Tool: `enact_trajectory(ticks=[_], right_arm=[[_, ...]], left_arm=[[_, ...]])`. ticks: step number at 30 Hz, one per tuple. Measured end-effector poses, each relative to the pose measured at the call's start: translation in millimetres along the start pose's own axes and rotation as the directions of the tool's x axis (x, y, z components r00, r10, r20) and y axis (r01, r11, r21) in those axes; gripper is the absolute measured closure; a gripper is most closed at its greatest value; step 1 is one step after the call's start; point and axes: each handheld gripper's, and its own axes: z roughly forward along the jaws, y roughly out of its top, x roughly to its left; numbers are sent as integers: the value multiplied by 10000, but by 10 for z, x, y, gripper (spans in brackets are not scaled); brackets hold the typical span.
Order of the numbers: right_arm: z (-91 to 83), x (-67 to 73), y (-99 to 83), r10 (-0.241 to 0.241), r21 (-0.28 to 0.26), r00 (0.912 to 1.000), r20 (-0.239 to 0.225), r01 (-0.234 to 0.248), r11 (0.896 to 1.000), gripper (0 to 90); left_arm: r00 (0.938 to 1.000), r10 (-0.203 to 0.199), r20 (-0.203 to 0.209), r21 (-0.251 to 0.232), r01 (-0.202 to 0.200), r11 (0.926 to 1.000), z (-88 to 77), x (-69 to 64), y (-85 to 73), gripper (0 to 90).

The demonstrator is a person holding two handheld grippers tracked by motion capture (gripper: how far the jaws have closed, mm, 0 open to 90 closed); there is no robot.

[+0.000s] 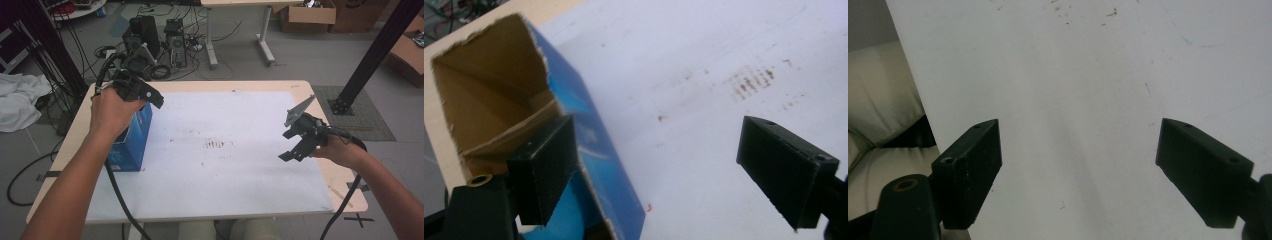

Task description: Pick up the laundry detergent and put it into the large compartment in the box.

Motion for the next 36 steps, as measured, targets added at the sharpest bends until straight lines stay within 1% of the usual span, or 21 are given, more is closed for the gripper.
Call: enact_trajectory(ticks=[1,4,6,7,9,12,13,14,15,16,17,20,22,23,25,28,31,35,36], right_arm=[[-2,3,-3,31,2,10000,-7,-31,10000,184],[-5,5,-9,67,3,10000,-9,-67,10000,183],[-7,4,-13,58,5,10000,-6,-58,10000,183],[-9,4,-16,88,11,10000,-4,-88,10000,183],[-9,3,-18,90,21,10000,-5,-90,10000,183],[-9,2,-19,102,23,9999,9,-102,9999,183],[-10,2,-19,108,30,9999,3,-108,9999,184],[-11,3,-19,107,35,9999,7,-107,9999,184],[-13,1,-20,115,42,9999,6,-115,9999,183],[-14,0,-21,120,49,9999,7,-120,9999,184],[-13,-1,-23,127,45,9999,0,-127,9999,184],[-12,-3,-27,143,52,9999,-15,-143,9999,184],[-8,-4,-29,136,63,9999,-33,-136,9999,184],[-8,-4,-29,132,66,9999,-36,-132,9999,184],[-10,-5,-30,149,79,9999,-42,-149,9999,184],[-10,-3,-35,172,92,9998,-43,-171,9998,184],[-11,-8,-42,179,79,9998,-37,-179,9998,184],[-2,-11,-47,212,115,9998,-40,-212,9997,184],[1,-12,-47,215,113,9998,-51,-215,9997,184]], left_arm=[[10000,62,59,-43,-62,10000,-4,-28,14,175],[9982,522,280,-158,-518,9985,-13,-112,56,175],[9949,897,457,-232,-888,9958,-13,-182,88,176],[9937,1007,483,-229,-997,9948,-14,-208,100,176],[9886,1371,617,-289,-1355,9904,-12,-286,130,178],[9800,1801,841,-474,-1766,9831,-8,-415,179,179],[9763,1956,924,-535,-1913,9801,-5,-459,197,179],[9703,2187,1037,-583,-2136,9752,2,-515,218,180],[9667,2308,1101,-612,-2252,9724,9,-548,230,183],[9571,2616,1247,-591,-2560,9649,16,-596,252,183],[9515,2785,1308,-618,-2725,9602,23,-626,265,185],[9276,3409,1527,-662,-3345,9400,71,-757,310,186],[9147,3689,1653,-611,-3638,9295,100,-820,334,186],[9056,3872,1732,-588,-3829,9219,122,-862,350,186],[8908,4142,1867,-534,-4118,9097,155,-913,373,187],[8722,4484,1955,-388,-4500,8922,223,-1006,403,189],[8518,4813,2069,-338,-4854,8737,286,-1092,418,193],[8281,5181,2139,-168,-5272,8496,361,-1171,421,196],[8239,5235,2170,-156,-5332,8458,373,-1182,421,196]])
